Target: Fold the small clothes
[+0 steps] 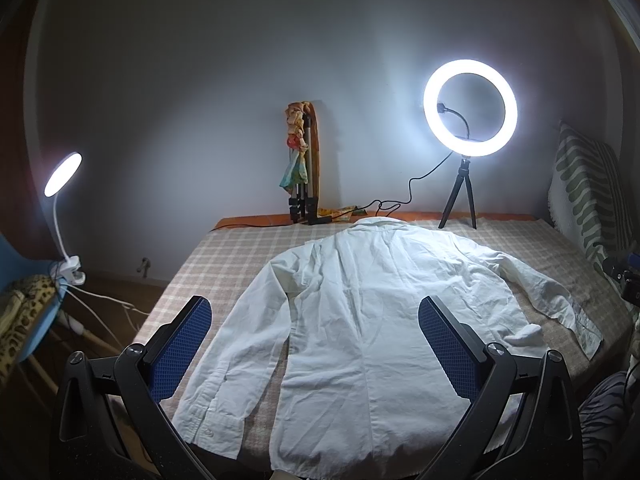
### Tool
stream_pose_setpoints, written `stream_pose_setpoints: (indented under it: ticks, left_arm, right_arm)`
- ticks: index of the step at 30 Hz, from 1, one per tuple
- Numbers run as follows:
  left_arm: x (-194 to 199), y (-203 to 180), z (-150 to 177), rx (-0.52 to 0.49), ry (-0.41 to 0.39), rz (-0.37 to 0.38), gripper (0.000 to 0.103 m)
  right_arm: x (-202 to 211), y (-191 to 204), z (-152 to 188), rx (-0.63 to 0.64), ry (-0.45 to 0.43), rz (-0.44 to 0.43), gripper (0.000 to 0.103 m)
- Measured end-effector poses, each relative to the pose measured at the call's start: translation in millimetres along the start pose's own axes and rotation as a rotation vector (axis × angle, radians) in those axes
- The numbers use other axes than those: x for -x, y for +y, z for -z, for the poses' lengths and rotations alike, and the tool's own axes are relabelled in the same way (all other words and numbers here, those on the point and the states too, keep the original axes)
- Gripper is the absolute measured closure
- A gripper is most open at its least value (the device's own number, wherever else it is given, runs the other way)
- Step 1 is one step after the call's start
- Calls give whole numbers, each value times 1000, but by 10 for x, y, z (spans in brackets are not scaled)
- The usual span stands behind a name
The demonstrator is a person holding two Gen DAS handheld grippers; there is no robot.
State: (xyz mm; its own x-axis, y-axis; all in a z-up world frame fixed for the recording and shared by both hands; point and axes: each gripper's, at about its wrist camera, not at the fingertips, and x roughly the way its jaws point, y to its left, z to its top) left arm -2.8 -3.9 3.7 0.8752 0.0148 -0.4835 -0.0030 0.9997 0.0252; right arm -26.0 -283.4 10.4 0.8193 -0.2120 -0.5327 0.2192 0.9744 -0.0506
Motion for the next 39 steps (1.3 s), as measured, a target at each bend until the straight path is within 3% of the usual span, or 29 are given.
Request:
stream_pose_setpoints:
  ticks: [29, 39]
  left_arm:
    - [-72, 39, 89, 15, 15, -11, 0]
    - [-163, 150, 127, 24, 31, -28, 0]
  right_arm:
    - [-32, -1, 27, 3, 1, 1, 0]
    - [-140, 164, -75, 17, 5, -25, 0]
